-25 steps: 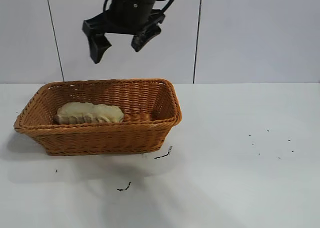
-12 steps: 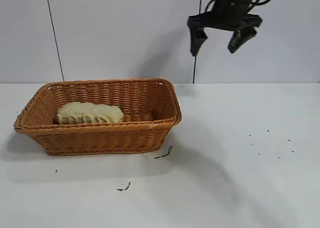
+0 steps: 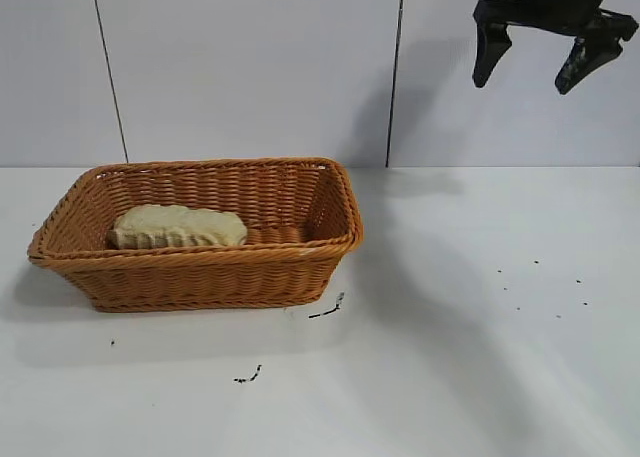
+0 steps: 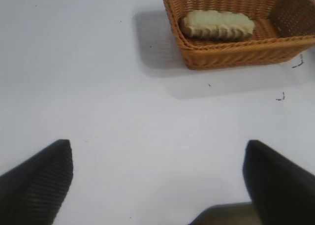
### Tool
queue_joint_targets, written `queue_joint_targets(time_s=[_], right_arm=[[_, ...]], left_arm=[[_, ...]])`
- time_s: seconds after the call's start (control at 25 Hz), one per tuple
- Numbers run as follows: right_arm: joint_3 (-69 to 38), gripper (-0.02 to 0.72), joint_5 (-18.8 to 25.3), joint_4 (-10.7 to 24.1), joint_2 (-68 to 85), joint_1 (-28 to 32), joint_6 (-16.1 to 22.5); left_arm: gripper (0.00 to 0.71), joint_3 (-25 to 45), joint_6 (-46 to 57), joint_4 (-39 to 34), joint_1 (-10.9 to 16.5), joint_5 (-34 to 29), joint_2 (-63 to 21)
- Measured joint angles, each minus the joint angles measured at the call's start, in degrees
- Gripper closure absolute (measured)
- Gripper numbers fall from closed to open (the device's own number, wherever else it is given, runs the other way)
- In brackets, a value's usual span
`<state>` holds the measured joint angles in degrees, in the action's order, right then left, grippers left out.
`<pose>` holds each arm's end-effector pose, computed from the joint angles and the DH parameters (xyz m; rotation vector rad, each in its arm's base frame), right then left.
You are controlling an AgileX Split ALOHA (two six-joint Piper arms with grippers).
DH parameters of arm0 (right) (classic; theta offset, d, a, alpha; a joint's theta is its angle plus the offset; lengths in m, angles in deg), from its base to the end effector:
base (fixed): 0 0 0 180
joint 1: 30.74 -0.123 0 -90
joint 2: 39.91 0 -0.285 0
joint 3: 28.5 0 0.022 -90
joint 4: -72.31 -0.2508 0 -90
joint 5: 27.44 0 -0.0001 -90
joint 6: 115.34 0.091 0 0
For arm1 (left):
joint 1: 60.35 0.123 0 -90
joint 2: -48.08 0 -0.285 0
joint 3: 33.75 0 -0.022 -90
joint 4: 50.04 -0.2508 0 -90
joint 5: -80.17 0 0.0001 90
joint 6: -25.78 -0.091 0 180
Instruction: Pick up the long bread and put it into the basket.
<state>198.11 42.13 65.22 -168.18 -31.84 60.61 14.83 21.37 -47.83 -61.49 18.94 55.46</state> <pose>0.4648 0.0195 0.3257 -0.1006 2.6312 0.1500 -0.0063 -0.0030 0.2766 0.1011 2.0423 -0.0105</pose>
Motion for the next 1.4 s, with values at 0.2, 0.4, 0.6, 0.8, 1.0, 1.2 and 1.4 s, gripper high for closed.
queue_joint_targets(time_s=[0.2, 0.4, 0.6, 0.8, 1.0, 1.2, 1.4], right_arm=[[-16.27, 0.014, 0.0, -0.51, 13.55, 0.0, 0.19], [-35.33, 0.014, 0.0, 0.13, 30.79, 0.0, -0.7], [-55.15, 0.014, 0.1, 0.39, 49.51, 0.0, -0.88], [-72.37, 0.014, -0.91, 1.83, 65.9, 0.0, -0.88], [-86.54, 0.014, -7.86, 4.81, 82.5, 0.0, -0.88], [-94.67, 0.014, -10.33, 5.4, 95.99, 0.0, -0.74], [-95.06, 0.014, -11.11, 5.52, 105.17, 0.0, 0.36]], left_arm=[[0.018, 0.0, 0.0, 0.0, 0.0, 0.0, 0.0], [0.018, 0.0, 0.0, 0.0, 0.0, 0.0, 0.0], [0.018, 0.0, 0.0, 0.0, 0.0, 0.0, 0.0], [0.018, 0.0, 0.0, 0.0, 0.0, 0.0, 0.0], [0.018, 0.0, 0.0, 0.0, 0.0, 0.0, 0.0], [0.018, 0.0, 0.0, 0.0, 0.0, 0.0, 0.0], [0.018, 0.0, 0.0, 0.0, 0.0, 0.0, 0.0]])
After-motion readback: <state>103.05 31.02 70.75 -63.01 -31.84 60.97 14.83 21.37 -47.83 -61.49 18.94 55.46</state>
